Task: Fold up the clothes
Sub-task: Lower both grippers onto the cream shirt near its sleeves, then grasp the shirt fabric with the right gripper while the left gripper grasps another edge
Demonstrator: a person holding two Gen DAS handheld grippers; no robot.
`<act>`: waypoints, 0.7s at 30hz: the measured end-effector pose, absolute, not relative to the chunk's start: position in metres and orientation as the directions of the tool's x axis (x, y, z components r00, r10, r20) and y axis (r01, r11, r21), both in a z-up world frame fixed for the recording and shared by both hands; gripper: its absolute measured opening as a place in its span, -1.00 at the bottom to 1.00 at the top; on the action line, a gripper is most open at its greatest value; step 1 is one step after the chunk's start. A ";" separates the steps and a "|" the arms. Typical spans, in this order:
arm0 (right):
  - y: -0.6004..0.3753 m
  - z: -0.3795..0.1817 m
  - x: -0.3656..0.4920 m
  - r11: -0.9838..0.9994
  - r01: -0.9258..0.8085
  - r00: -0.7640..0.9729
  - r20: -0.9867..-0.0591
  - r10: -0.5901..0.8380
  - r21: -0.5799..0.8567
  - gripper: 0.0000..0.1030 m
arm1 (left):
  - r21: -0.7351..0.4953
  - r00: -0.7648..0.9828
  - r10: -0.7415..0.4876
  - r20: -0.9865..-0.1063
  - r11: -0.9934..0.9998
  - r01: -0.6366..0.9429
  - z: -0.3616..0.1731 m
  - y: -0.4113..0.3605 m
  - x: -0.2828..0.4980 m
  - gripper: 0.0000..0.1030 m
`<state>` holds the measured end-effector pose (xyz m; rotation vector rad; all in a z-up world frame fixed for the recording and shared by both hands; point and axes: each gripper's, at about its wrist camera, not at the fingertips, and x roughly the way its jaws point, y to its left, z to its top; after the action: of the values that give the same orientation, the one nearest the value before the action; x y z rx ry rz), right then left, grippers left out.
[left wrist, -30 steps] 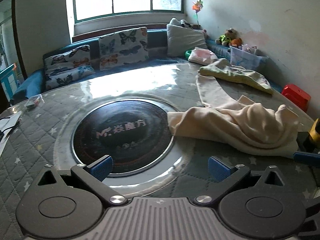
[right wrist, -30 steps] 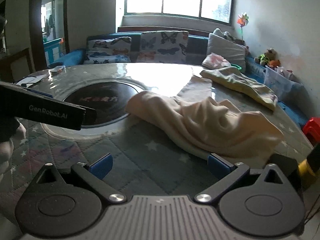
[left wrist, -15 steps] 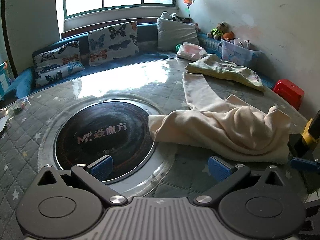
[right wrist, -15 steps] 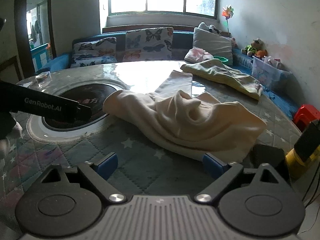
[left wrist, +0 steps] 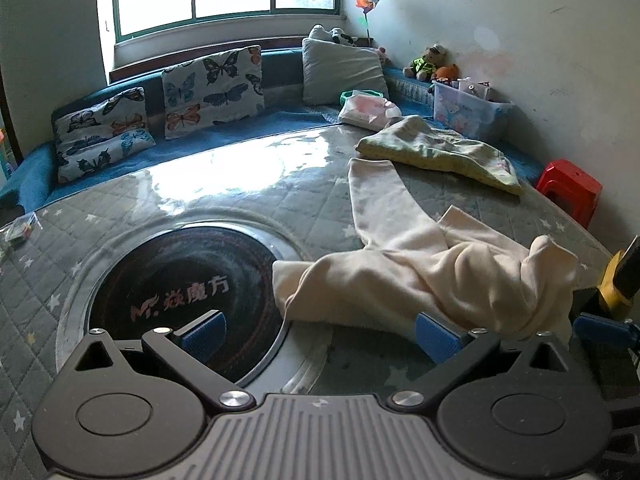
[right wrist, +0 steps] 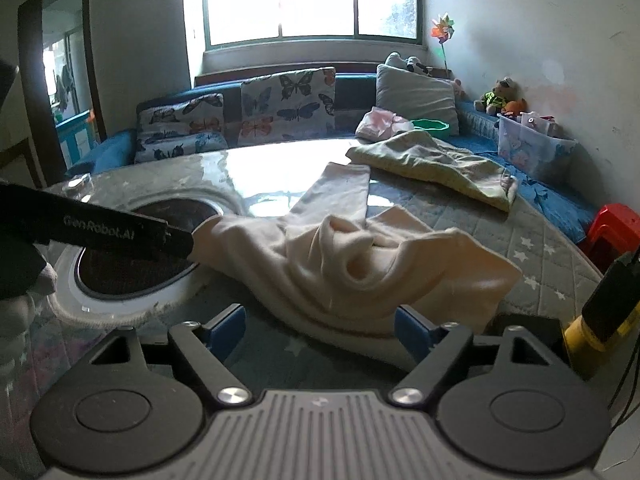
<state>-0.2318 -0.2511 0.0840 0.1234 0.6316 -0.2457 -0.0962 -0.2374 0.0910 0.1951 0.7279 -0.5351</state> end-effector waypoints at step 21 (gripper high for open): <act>-0.271 0.087 -0.174 0.966 0.256 0.784 -0.592 -0.188 0.032 0.02 | 0.001 0.624 -0.392 -0.676 0.846 0.533 0.095 -0.257 -0.063 0.59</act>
<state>-0.1738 -0.2715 0.0867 0.1130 0.6257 -0.2398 -0.0626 -0.2568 0.0952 0.2094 0.7217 -0.5352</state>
